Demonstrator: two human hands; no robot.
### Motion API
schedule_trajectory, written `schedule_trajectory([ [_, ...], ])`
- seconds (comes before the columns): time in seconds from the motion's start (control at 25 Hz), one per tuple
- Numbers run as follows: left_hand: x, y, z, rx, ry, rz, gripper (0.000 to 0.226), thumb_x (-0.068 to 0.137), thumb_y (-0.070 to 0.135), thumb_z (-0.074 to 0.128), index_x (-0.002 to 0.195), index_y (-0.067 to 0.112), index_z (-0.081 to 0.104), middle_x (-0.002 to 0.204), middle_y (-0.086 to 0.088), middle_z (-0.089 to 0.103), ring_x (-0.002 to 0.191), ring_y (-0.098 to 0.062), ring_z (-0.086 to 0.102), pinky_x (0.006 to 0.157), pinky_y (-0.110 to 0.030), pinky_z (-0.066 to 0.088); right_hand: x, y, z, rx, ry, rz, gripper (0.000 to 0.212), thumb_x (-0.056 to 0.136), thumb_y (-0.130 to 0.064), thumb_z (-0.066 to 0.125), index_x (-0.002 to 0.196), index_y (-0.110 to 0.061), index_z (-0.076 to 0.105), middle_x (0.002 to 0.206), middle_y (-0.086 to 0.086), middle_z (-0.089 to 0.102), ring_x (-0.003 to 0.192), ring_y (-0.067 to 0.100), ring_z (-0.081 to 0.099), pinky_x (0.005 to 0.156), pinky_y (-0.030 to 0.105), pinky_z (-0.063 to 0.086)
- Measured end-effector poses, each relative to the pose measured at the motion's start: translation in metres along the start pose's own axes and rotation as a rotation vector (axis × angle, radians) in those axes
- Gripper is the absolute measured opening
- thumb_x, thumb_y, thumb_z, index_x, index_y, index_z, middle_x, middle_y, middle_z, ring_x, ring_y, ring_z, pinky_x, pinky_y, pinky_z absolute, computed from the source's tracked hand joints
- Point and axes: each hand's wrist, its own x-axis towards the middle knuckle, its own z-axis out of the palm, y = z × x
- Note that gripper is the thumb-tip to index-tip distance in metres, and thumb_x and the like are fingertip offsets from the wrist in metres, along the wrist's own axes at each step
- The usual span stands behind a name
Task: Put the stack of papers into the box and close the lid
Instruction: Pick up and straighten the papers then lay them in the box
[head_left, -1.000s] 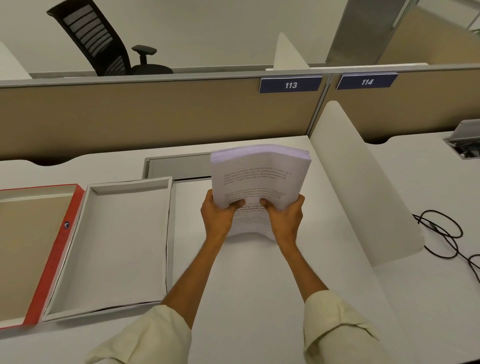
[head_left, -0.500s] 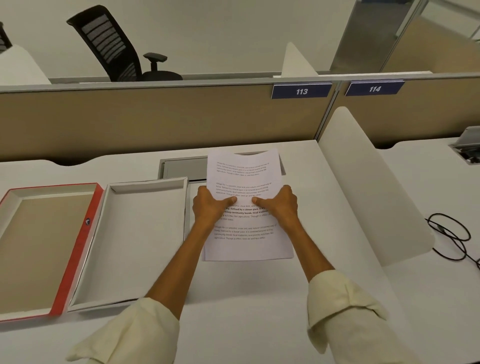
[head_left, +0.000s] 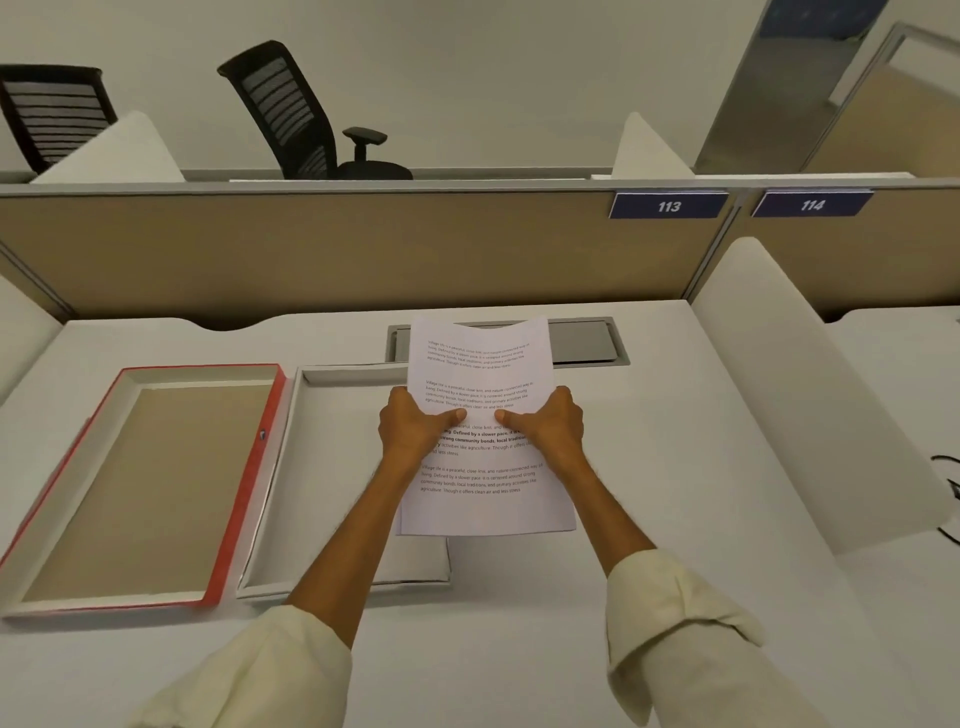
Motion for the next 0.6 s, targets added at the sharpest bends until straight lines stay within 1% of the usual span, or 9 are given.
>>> schedule_trajectory([
  [0.16, 0.011, -0.028, -0.034, 0.004, 0.017, -0.029, 0.059, 0.074, 0.034, 0.082, 0.121, 0.007, 0.057, 0.124, -0.014, 0.066, 0.103, -0.031, 0.068, 0.082, -0.037, 0.056, -0.014, -0.02, 0.04, -0.002, -0.025, -0.007, 0.067, 0.07, -0.04, 0.084, 0.116, -0.008, 0.047, 0.119, 0.011, 0.064, 0.1, 0.027, 0.068, 0.074, 0.031, 0.056],
  [0.32, 0.024, -0.054, -0.066, 0.004, 0.029, -0.042, 0.058, 0.074, 0.032, 0.083, 0.119, 0.006, 0.058, 0.123, -0.015, 0.067, 0.103, -0.032, 0.068, 0.079, -0.037, 0.056, -0.025, -0.039, 0.079, -0.008, -0.051, -0.008, 0.068, 0.069, -0.039, 0.084, 0.116, -0.007, 0.046, 0.12, 0.011, 0.064, 0.101, 0.028, 0.067, 0.076, 0.033, 0.057],
  [0.44, 0.034, -0.073, -0.085, -0.005, 0.031, -0.065, 0.059, 0.072, 0.031, 0.084, 0.119, 0.005, 0.059, 0.123, -0.015, 0.068, 0.104, -0.033, 0.068, 0.082, -0.04, 0.059, -0.03, -0.048, 0.106, -0.018, -0.07, -0.012, 0.067, 0.07, -0.039, 0.084, 0.116, -0.008, 0.046, 0.12, 0.011, 0.064, 0.101, 0.027, 0.067, 0.078, 0.034, 0.058],
  [0.6, 0.047, -0.098, -0.105, -0.023, 0.035, -0.097, 0.059, 0.071, 0.029, 0.086, 0.117, 0.005, 0.058, 0.123, -0.015, 0.068, 0.105, -0.034, 0.068, 0.078, -0.037, 0.056, -0.035, -0.057, 0.14, -0.021, -0.098, -0.01, 0.066, 0.071, -0.039, 0.083, 0.117, -0.009, 0.046, 0.12, 0.01, 0.063, 0.101, 0.027, 0.067, 0.08, 0.034, 0.058],
])
